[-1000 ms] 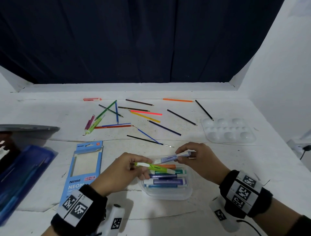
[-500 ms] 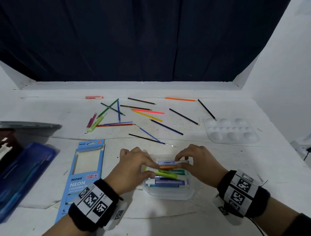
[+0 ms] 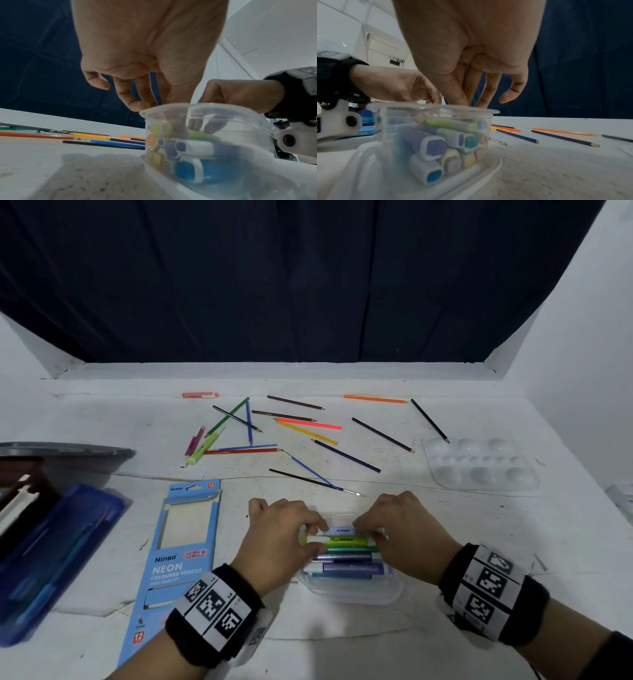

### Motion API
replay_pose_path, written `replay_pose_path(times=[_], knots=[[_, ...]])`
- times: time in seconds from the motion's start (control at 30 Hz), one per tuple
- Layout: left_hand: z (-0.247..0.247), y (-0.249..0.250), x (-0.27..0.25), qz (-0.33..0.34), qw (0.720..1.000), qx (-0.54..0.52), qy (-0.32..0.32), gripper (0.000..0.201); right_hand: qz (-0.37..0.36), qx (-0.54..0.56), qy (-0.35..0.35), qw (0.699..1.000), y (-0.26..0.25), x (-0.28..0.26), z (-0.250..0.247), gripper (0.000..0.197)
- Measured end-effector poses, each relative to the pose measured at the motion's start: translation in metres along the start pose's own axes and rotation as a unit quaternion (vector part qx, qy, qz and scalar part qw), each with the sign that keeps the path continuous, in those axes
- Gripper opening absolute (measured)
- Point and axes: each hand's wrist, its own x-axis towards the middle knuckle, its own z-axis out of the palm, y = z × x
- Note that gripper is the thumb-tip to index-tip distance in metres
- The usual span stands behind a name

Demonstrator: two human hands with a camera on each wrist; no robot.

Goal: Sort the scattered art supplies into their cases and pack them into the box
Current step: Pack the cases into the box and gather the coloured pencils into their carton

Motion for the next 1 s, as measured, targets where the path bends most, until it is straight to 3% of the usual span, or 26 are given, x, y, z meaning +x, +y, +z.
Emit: replay_pose_path(times=[0.27, 0.6, 0.83, 0.9, 1.0], knots=[[-0.005, -0.004, 0.003, -0.005, 1.0, -0.013, -0.018, 0.03, 0.01, -0.006, -0.048, 0.999, -0.01, 0.007, -0.012, 0.031], [-0.051, -0.051, 0.0, -0.01, 0.986, -0.128, 0.108, 0.046, -0.057, 0.103, 0.073, 0.99, -0.039, 0.048, -0.027, 0.021], [-0.1, -0.135, 0.019, -0.076, 0.967, -0.123, 0.212, 0.008, -0.079, 0.194, 0.115, 0.971, -0.074, 0.142, -0.052, 0.015], [-0.105, -0.164, 0.036, -0.107, 0.963, -0.116, 0.219, 0.012, -0.075, 0.199, 0.104, 0.972, -0.084, 0.179, -0.049, 0.016], [-0.102, -0.211, 0.07, -0.17, 0.964, -0.099, 0.178, 0.017, -0.084, 0.192, 0.08, 0.975, -0.098, 0.23, -0.036, 0.018]])
